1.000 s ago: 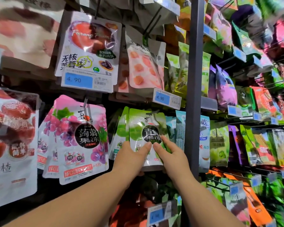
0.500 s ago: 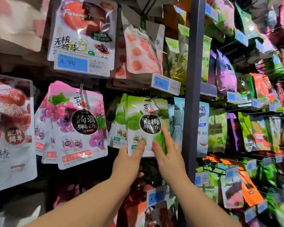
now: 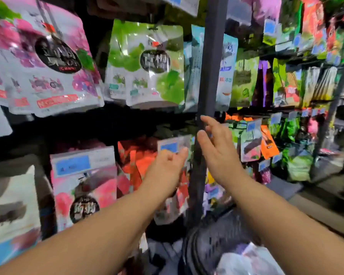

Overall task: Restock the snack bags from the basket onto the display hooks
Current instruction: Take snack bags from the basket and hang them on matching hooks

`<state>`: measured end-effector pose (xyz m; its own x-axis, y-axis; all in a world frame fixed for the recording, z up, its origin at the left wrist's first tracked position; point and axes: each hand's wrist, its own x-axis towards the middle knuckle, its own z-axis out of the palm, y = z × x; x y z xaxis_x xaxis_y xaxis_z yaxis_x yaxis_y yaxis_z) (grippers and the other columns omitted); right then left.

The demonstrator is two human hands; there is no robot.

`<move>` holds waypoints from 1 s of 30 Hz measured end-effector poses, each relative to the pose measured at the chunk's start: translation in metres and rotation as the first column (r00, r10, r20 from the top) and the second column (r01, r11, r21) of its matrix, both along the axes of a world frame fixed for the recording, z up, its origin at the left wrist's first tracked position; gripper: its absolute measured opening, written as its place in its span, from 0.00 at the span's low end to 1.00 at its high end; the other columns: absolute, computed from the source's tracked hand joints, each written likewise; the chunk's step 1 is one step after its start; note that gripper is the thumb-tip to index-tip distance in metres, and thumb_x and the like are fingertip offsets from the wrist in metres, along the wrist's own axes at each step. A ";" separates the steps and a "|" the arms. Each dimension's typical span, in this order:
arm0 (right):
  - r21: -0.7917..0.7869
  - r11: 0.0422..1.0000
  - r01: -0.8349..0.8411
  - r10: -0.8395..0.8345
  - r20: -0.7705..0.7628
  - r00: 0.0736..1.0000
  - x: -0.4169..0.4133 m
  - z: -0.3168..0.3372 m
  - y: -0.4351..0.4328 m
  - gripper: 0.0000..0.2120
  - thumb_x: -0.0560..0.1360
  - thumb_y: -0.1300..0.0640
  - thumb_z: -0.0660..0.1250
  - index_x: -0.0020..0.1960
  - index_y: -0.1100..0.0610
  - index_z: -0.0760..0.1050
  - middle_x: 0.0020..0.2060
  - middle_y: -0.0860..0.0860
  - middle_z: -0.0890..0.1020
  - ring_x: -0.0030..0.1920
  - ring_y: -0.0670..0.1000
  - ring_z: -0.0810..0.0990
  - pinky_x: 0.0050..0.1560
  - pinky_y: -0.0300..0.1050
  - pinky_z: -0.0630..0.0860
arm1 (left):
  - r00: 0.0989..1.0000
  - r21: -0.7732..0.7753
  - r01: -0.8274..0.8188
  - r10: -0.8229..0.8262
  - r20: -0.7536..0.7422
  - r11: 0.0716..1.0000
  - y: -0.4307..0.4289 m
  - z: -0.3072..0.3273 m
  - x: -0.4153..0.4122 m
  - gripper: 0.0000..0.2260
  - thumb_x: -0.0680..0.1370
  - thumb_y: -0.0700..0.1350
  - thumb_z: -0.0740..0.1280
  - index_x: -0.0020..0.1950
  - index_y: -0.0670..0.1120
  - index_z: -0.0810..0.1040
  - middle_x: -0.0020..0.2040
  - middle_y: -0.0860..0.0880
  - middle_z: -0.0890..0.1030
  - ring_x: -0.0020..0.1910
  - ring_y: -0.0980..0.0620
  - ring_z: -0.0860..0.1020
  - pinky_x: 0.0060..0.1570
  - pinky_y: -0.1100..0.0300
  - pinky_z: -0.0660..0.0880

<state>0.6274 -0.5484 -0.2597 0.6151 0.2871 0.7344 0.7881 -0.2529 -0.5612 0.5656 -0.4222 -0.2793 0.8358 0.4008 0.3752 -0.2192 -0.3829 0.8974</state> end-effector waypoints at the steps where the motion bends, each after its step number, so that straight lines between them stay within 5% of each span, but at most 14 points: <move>1: -0.049 0.999 0.013 -0.015 -0.024 1.000 -0.003 -0.017 -0.015 0.23 0.81 0.44 0.58 0.73 0.51 0.67 0.58 0.51 0.69 0.51 0.24 0.67 0.52 0.18 0.60 | 0.999 0.092 0.008 -0.003 -0.051 0.996 -0.012 -0.021 -0.003 0.17 0.80 0.57 0.63 0.37 0.47 0.68 0.29 0.50 0.71 0.29 0.49 0.70 0.33 0.56 0.66; 6: -0.303 0.946 0.117 -0.195 -0.242 0.950 -0.013 -0.122 -0.110 0.27 0.77 0.39 0.57 0.68 0.55 0.73 0.55 0.52 0.76 0.53 0.44 0.73 0.57 0.36 0.68 | 0.941 0.351 0.275 -0.175 -0.290 0.895 -0.064 -0.129 -0.016 0.13 0.78 0.56 0.67 0.43 0.51 0.67 0.31 0.53 0.72 0.33 0.52 0.72 0.39 0.53 0.70; 9: -0.530 0.838 0.128 -0.336 -0.318 0.887 -0.023 -0.181 -0.170 0.16 0.82 0.51 0.63 0.65 0.58 0.77 0.55 0.52 0.77 0.56 0.45 0.71 0.54 0.30 0.63 | 0.904 0.522 0.395 -0.219 -0.367 0.756 -0.076 -0.166 -0.020 0.13 0.78 0.59 0.65 0.45 0.53 0.67 0.33 0.53 0.74 0.38 0.50 0.75 0.42 0.52 0.71; 11: -0.655 0.749 0.095 -0.432 -0.375 0.820 -0.031 -0.212 -0.204 0.16 0.81 0.50 0.63 0.64 0.56 0.77 0.55 0.53 0.77 0.59 0.50 0.74 0.55 0.32 0.63 | 0.913 0.644 0.398 -0.216 -0.346 0.653 -0.079 -0.175 -0.019 0.14 0.78 0.61 0.63 0.47 0.52 0.67 0.38 0.52 0.77 0.43 0.46 0.78 0.45 0.50 0.72; 13: -0.738 0.675 0.023 -0.502 -0.436 0.746 -0.040 -0.232 -0.225 0.27 0.76 0.35 0.61 0.64 0.54 0.77 0.55 0.54 0.76 0.61 0.53 0.75 0.59 0.39 0.66 | 0.919 0.704 0.391 -0.208 -0.335 0.593 -0.078 -0.178 -0.016 0.14 0.78 0.62 0.61 0.47 0.52 0.67 0.41 0.50 0.80 0.46 0.44 0.78 0.46 0.50 0.71; 15: -0.800 0.597 -0.050 -0.519 -0.433 0.737 -0.041 -0.250 -0.237 0.50 0.61 0.18 0.49 0.64 0.52 0.78 0.57 0.55 0.77 0.62 0.54 0.74 0.63 0.43 0.66 | 0.918 0.743 0.396 -0.219 -0.330 0.540 -0.076 -0.181 -0.015 0.13 0.80 0.62 0.59 0.47 0.53 0.66 0.41 0.51 0.80 0.46 0.45 0.78 0.43 0.51 0.68; 17: -0.871 0.477 -0.116 -0.538 -0.394 0.745 -0.036 -0.265 -0.243 0.57 0.54 0.14 0.42 0.62 0.51 0.79 0.55 0.55 0.79 0.61 0.54 0.74 0.63 0.43 0.67 | 0.921 0.762 0.389 -0.230 -0.314 0.518 -0.076 -0.183 -0.016 0.14 0.80 0.63 0.57 0.46 0.53 0.67 0.41 0.51 0.81 0.45 0.45 0.78 0.40 0.53 0.62; 22: -0.904 0.364 -0.224 -0.541 -0.401 0.740 -0.028 -0.268 -0.239 0.18 0.75 0.38 0.67 0.57 0.48 0.80 0.52 0.49 0.81 0.56 0.51 0.78 0.59 0.46 0.74 | 0.938 0.786 0.346 -0.215 -0.273 0.512 -0.077 -0.188 -0.017 0.25 0.71 0.69 0.42 0.44 0.52 0.68 0.39 0.50 0.80 0.43 0.44 0.78 0.39 0.53 0.62; 26: -0.898 0.346 -0.270 -0.580 -0.431 0.691 -0.027 -0.271 -0.236 0.18 0.75 0.39 0.69 0.59 0.48 0.77 0.50 0.45 0.78 0.55 0.51 0.78 0.56 0.45 0.74 | 0.938 0.776 0.346 -0.185 -0.292 0.527 -0.080 -0.185 -0.019 0.15 0.80 0.61 0.56 0.43 0.51 0.69 0.35 0.52 0.74 0.39 0.44 0.74 0.39 0.54 0.59; 30: -0.896 0.330 -0.296 -0.614 -0.442 0.654 -0.024 -0.267 -0.237 0.15 0.75 0.38 0.68 0.51 0.48 0.74 0.47 0.46 0.76 0.52 0.51 0.76 0.49 0.43 0.69 | 0.949 0.774 0.315 -0.173 -0.263 0.550 -0.082 -0.185 -0.021 0.13 0.81 0.57 0.59 0.42 0.50 0.70 0.34 0.52 0.76 0.37 0.45 0.72 0.39 0.53 0.61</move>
